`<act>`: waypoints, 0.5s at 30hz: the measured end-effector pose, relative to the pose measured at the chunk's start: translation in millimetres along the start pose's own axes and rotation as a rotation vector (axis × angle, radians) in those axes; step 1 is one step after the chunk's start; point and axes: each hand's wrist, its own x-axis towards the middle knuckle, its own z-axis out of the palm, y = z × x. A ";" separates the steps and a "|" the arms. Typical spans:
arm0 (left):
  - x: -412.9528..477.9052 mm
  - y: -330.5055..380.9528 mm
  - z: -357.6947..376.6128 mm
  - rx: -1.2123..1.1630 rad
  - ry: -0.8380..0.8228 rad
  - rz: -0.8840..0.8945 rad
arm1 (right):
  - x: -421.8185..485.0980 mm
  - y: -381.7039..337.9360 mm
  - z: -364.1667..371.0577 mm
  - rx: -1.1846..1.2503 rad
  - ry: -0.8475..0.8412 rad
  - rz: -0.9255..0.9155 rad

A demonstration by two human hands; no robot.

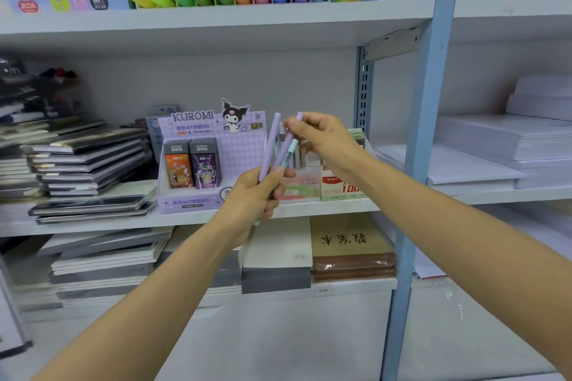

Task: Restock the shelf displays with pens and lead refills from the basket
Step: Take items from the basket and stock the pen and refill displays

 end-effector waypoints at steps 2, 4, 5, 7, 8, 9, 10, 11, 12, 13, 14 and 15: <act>-2.9 1.7 -9.8 0.021 0.019 -0.013 | 4.4 -7.6 0.6 0.092 0.084 -0.012; -5.7 2.4 -19.0 0.032 0.059 -0.031 | 10.3 -15.6 -1.9 0.117 0.188 -0.049; -6.5 2.4 -23.1 0.027 0.087 -0.044 | 13.5 -19.2 -4.6 0.107 0.243 -0.071; -7.7 1.1 -31.3 0.005 0.140 -0.063 | 20.4 -24.9 -13.6 0.032 0.349 -0.123; -7.6 0.4 -35.1 -0.003 0.162 -0.064 | 24.1 -26.6 -18.7 -0.029 0.385 -0.151; -7.1 -0.2 -38.2 -0.006 0.177 -0.062 | 27.6 -27.2 -23.9 -0.091 0.406 -0.176; -6.4 -0.6 -41.0 -0.005 0.184 -0.058 | 31.1 -26.8 -28.9 -0.148 0.414 -0.198; -5.4 -1.2 -42.6 -0.005 0.185 -0.054 | 34.6 -25.6 -33.2 -0.202 0.411 -0.212; -3.7 -1.8 -43.4 -0.007 0.185 -0.050 | 38.1 -23.5 -37.2 -0.255 0.402 -0.216; -2.2 -2.6 -43.6 -0.011 0.187 -0.047 | 41.3 -20.3 -40.3 -0.306 0.391 -0.211; -0.3 -3.2 -43.5 -0.016 0.189 -0.043 | 44.2 -16.3 -42.6 -0.349 0.383 -0.201; 2.1 -3.8 -42.8 -0.023 0.189 -0.037 | 46.7 -11.5 -44.0 -0.388 0.379 -0.190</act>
